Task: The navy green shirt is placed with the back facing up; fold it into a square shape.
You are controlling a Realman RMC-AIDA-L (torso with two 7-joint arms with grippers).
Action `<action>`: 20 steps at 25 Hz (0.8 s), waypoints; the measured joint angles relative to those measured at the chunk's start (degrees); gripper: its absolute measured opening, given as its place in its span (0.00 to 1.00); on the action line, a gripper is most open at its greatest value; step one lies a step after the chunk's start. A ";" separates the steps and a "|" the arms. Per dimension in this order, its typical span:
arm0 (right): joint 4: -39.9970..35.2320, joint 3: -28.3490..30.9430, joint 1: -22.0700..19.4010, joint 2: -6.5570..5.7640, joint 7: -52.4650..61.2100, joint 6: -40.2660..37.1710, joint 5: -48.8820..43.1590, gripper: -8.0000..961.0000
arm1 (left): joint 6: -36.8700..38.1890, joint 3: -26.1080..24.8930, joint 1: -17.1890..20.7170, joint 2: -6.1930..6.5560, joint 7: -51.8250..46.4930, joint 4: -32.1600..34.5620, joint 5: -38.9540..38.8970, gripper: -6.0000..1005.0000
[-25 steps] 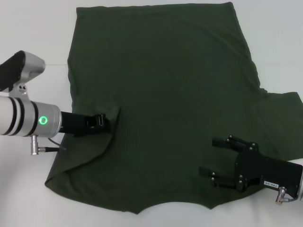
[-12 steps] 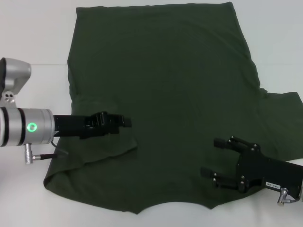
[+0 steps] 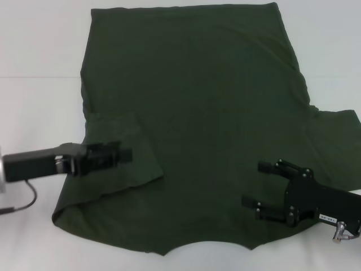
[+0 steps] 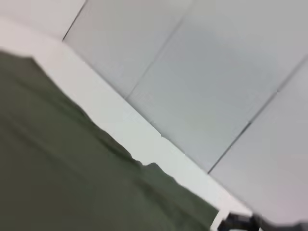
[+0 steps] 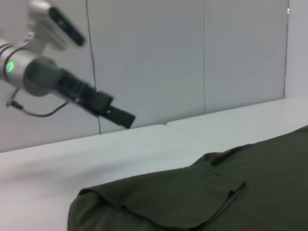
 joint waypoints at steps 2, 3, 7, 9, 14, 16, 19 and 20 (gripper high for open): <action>0.02 0.05 0.12 0.03 0.00 -0.08 0.00 0.94 | 0.51 -0.03 1.63 -0.41 5.70 1.00 0.41 0.66; 0.03 0.07 0.14 0.03 0.00 -0.12 -0.01 0.94 | 0.49 0.39 2.48 -0.63 8.51 1.49 0.80 0.66; 0.06 0.09 0.22 0.04 0.00 -0.24 -0.01 0.94 | -0.70 2.06 5.55 -2.10 19.71 2.87 1.38 0.67; 0.06 0.13 0.16 0.04 0.00 -0.22 -0.01 0.94 | -2.89 2.17 7.06 -3.41 23.31 4.07 1.38 0.67; 0.11 0.32 -0.14 0.05 0.00 0.07 0.04 0.94 | -6.80 2.39 9.59 -5.38 30.44 4.90 1.44 0.78; 0.19 0.62 -0.27 0.04 0.00 0.10 0.06 0.94 | -6.43 2.39 9.77 -5.59 31.15 5.01 1.44 0.83; 0.24 0.79 -0.48 0.04 0.00 0.25 0.07 0.94 | -4.60 2.70 9.78 -5.40 31.15 4.96 1.64 0.85; 0.24 0.79 -0.55 0.04 0.00 0.42 0.08 0.94 | -3.94 2.87 9.67 -5.35 31.03 4.99 2.01 0.86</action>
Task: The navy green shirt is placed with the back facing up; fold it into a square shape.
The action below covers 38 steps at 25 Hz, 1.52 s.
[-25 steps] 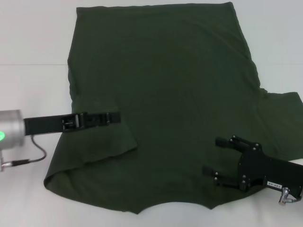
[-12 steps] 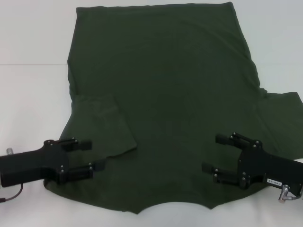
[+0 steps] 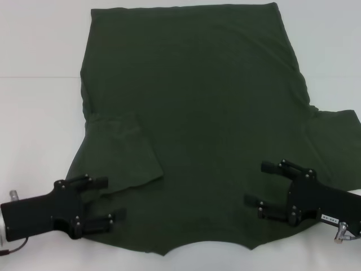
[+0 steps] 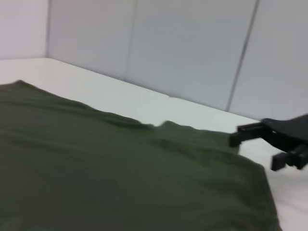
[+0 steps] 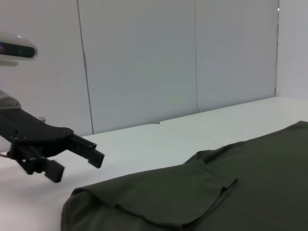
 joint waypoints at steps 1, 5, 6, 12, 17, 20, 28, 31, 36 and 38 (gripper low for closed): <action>0.01 0.00 -0.05 0.00 0.00 0.13 0.00 0.94 | 0.15 0.11 -0.12 0.02 -0.06 0.00 0.49 0.86; 0.26 0.00 -0.24 0.00 -0.01 0.83 -0.01 0.94 | -0.05 0.14 -0.46 -0.12 -0.12 -0.14 2.06 0.86; 0.44 -0.01 -0.26 0.00 -0.02 0.94 -0.02 0.94 | -0.10 0.07 -0.48 -0.17 -0.12 -0.15 2.10 0.86; 0.70 -0.02 -0.37 -0.07 0.48 1.16 -0.05 0.94 | -0.07 -0.30 -0.50 -0.12 -0.08 -0.18 2.10 0.86; -2.28 0.49 -0.65 -0.43 11.65 -0.34 -0.10 0.94 | 0.57 -0.49 -0.48 -0.04 0.01 -0.09 1.76 0.86; -8.06 0.74 -1.70 -0.59 23.89 -2.94 -0.30 0.93 | 0.60 -0.51 -0.58 0.03 0.11 -0.26 1.74 0.86; -27.59 2.50 -4.03 -2.91 65.52 -6.33 -6.53 0.93 | 2.05 -0.45 -1.08 0.20 0.65 -0.09 1.62 0.86; -32.27 6.29 -3.36 -4.30 76.85 -8.44 -12.46 0.93 | 2.68 -0.38 -1.26 0.22 1.54 0.10 1.60 0.86; -40.52 9.71 -1.29 -5.48 92.27 -9.15 -26.05 0.93 | 3.47 -0.22 -1.98 0.37 2.05 0.09 1.58 0.86; -43.04 9.88 -0.34 -5.66 96.54 -9.52 -30.49 0.93 | 3.55 -0.05 -2.32 0.39 2.05 -0.06 1.70 0.86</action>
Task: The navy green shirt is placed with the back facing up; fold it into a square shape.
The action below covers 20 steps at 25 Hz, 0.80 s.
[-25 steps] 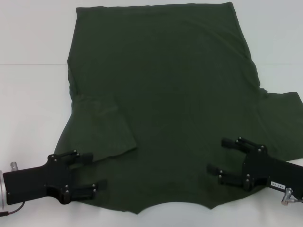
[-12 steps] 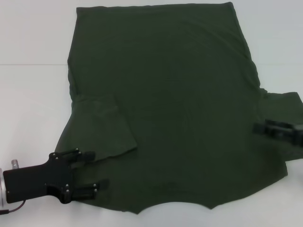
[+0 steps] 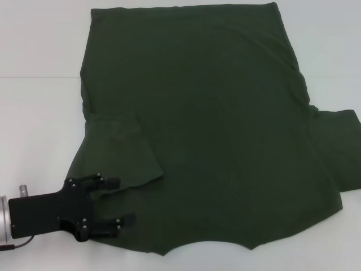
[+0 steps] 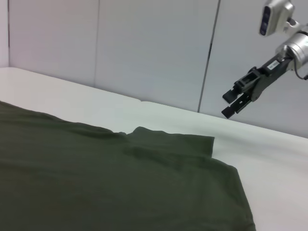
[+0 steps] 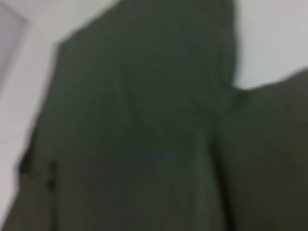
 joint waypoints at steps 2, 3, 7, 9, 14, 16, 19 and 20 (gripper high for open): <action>-2.00 0.36 1.33 -0.31 3.39 -0.11 -4.64 0.93 | 0.02 0.11 -0.30 0.01 0.04 -0.13 0.23 0.86; -2.65 0.65 2.08 -0.46 4.68 -0.12 -7.18 0.93 | 0.02 0.14 -0.44 0.00 0.08 -0.14 0.29 0.86; -4.13 1.41 5.87 -0.68 8.08 -0.02 -17.09 0.93 | 0.02 0.19 -0.77 -0.06 0.15 -0.28 0.37 0.86; -4.19 1.43 7.56 -0.68 8.93 0.47 -20.92 0.93 | 0.02 0.23 -0.80 -0.06 0.16 -0.43 0.38 0.86; -3.86 1.01 10.28 -0.23 9.82 2.34 -26.62 0.93 | 0.01 0.25 -0.75 -0.08 0.17 -0.69 0.40 0.86; -2.79 0.69 10.61 -0.08 9.89 3.81 -27.25 0.93 | 0.01 0.25 -0.65 -0.08 0.18 -0.70 0.40 0.86; -0.36 0.62 10.78 0.04 9.93 6.43 -27.63 0.93 | 0.01 0.23 -0.49 -0.13 0.18 -0.70 0.40 0.86; 0.43 0.61 10.82 0.06 9.93 7.18 -27.66 0.93 | 0.01 0.22 -0.47 -0.15 0.18 -0.70 0.40 0.86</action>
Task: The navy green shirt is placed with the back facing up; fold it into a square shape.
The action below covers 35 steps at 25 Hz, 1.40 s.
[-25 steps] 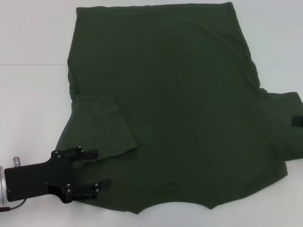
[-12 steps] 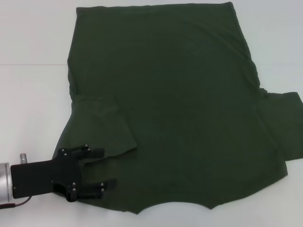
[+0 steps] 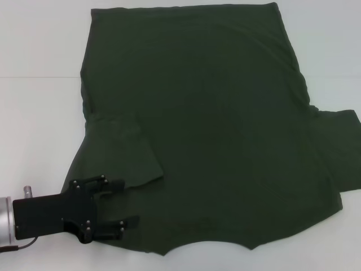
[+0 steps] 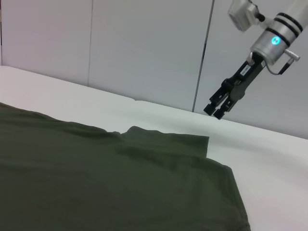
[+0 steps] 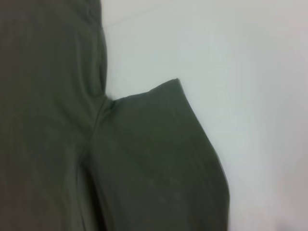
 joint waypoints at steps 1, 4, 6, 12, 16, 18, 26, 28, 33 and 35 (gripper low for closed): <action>0.94 -0.01 0.04 0.00 -0.03 0.76 -0.02 0.93 | -0.01 -0.01 0.00 -0.03 0.00 0.00 0.00 0.86; 4.02 -0.03 0.32 -0.16 -0.28 3.20 0.08 0.93 | -0.11 -0.01 0.08 -0.14 0.01 -0.05 0.00 0.86; 5.93 -0.05 0.61 -0.34 -0.38 4.52 0.19 0.93 | -0.17 -0.01 0.09 -0.19 0.10 -0.06 0.00 0.86; 11.24 -0.05 1.72 -0.79 -0.67 8.52 0.22 0.93 | -0.57 -0.01 0.12 -0.36 0.59 -0.09 0.00 0.86; 13.30 -0.49 2.25 -0.81 -0.67 10.30 0.22 0.93 | -0.61 0.00 0.08 -0.36 0.61 -0.09 0.00 0.86; 14.35 -0.98 2.43 -0.81 -0.67 11.14 0.22 0.93 | -0.62 0.00 0.07 -0.36 0.61 -0.09 0.00 0.86; 16.85 -1.59 2.59 -0.81 -0.68 13.63 0.17 0.93 | -0.62 -0.01 0.03 -0.46 0.61 -0.09 0.00 0.86; 17.39 -1.91 2.59 -0.81 -0.71 14.21 0.15 0.92 | -0.66 0.00 0.03 -0.45 0.61 -0.09 0.00 0.86; 17.87 -2.79 2.61 -0.82 -0.73 14.88 0.13 0.92 | -0.71 0.00 -0.04 -0.45 0.61 -0.09 0.00 0.86; 17.88 -2.83 2.65 -0.82 -0.55 15.02 0.12 0.92 | -0.71 -0.03 -0.06 -0.45 0.61 -0.08 0.00 0.86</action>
